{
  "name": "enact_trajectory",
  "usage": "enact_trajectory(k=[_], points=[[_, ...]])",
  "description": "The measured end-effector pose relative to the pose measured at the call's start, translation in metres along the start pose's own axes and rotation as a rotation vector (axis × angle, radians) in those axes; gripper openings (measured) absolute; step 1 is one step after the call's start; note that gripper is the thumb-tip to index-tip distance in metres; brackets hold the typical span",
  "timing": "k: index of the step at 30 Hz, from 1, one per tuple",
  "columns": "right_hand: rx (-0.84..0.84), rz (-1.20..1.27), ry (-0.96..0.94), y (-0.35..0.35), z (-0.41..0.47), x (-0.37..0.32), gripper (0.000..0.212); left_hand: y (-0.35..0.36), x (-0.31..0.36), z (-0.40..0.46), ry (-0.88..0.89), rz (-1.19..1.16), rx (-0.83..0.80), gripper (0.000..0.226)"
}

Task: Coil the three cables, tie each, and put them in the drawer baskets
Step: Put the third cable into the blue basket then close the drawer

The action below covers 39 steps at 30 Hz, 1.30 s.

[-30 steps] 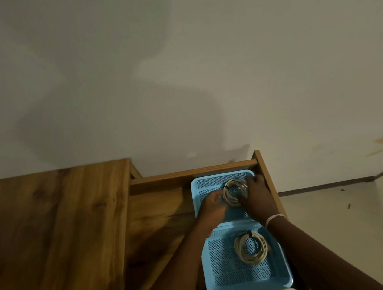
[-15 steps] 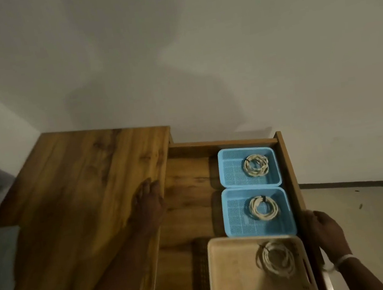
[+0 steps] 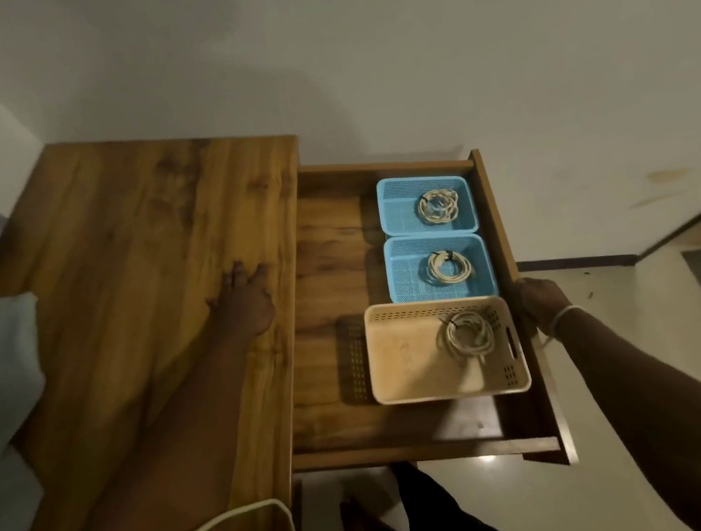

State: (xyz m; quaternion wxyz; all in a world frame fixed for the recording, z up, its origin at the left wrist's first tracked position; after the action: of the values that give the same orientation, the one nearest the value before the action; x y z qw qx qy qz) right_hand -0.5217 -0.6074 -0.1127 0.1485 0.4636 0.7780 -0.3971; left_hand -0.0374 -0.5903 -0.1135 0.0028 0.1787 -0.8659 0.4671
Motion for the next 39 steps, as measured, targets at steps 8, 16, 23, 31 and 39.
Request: enact_trajectory(k=[8, 16, 23, 31, 39], points=[[-0.076, 0.071, -0.040, 0.034, -0.004, -0.016, 0.020, 0.000, 0.003, 0.004, -0.014, -0.012, -0.030, 0.056], [-0.328, 0.163, -0.033, 0.080, -0.003, -0.046, 0.020, -0.004, 0.007, 0.002, -0.008, 0.009, -0.025, 0.055], [-0.517, 0.194, -0.043, 0.129, -0.008, -0.080, 0.019, -0.003, 0.003, 0.005, -0.004, 0.020, -0.034, 0.056], [-0.687, 0.243, -0.071, 0.180, -0.022, -0.116, 0.022, -0.007, 0.005, 0.006, -0.016, 0.044, -0.051, 0.056], [-0.782, 0.355, -0.094, 0.229, -0.039, -0.144, 0.022, -0.007, 0.007, 0.001, -0.022, 0.042, -0.028, 0.057]])
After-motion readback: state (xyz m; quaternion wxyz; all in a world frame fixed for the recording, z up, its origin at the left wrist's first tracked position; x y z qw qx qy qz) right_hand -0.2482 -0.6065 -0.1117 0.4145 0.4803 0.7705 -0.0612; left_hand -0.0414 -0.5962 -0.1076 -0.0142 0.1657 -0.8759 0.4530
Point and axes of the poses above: each hand's wrist, its own z-axis towards the middle knuckle, its own y-axis out of the palm, x = y × z, the point moved 3 cm from there along z, towards the middle knuckle, and after that the axes turned 13 degrees about -x, right-handed, at the moved point
